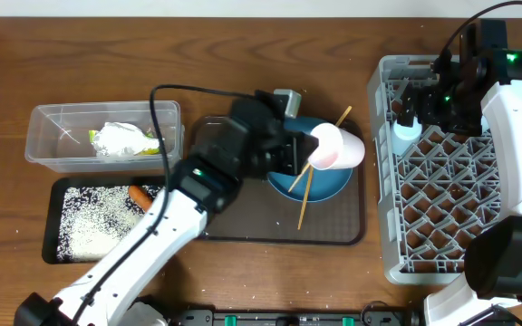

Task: Sort waste into correct bins and load items into the dishwasher rack
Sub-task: 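Lift the pink cup and hold it out toward the right gripper, then move the right gripper from the rack toward the held pink cup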

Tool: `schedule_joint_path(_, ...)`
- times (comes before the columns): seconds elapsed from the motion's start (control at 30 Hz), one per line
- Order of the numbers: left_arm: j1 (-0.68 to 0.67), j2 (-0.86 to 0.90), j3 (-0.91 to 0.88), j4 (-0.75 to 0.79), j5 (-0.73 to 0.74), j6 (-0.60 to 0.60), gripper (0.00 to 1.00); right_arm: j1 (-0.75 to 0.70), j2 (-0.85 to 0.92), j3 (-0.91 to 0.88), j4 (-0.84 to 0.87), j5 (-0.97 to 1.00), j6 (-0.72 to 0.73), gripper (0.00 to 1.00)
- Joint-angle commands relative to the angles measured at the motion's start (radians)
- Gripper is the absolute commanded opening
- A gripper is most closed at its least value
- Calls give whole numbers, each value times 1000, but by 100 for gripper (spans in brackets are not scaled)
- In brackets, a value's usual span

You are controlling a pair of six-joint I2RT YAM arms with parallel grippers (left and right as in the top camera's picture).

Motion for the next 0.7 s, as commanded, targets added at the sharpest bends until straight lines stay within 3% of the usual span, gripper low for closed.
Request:
schedule_joint_path(0.0, 66, -13, 21, 0, 305, 18, 6, -3, -23, 22, -1, -14, 8, 99)
schedule_joint_path(0.2, 168, -13, 21, 2, 518, 18, 6, -3, -23, 22, -37, -140, 110, 99)
schedule_joint_path(0.27, 197, -13, 21, 2, 590, 21, 6, -4, -24, 23, -106, -262, -15, 99)
schedule_joint_path(0.37, 231, -13, 21, 2, 678, 22, 6, -12, -26, 23, -160, -401, -210, 81)
schedule_joint_path(0.43, 247, -13, 21, 2, 727, 22, 6, -23, -35, 23, -214, -509, -359, 76)
schedule_joint_path(0.5, 257, -13, 21, 2, 761, 21, 6, -33, -53, 23, -309, -671, -560, 80)
schedule_joint_path(0.57, 264, -13, 21, 2, 783, 21, 6, -39, -77, 19, -411, -829, -777, 93)
schedule_joint_path(0.6, 265, -13, 21, 2, 789, 21, 6, -39, -100, 6, -409, -835, -769, 99)
schedule_joint_path(0.67, 265, -13, 21, 2, 790, 21, 6, -36, -143, -11, -409, -839, -799, 99)
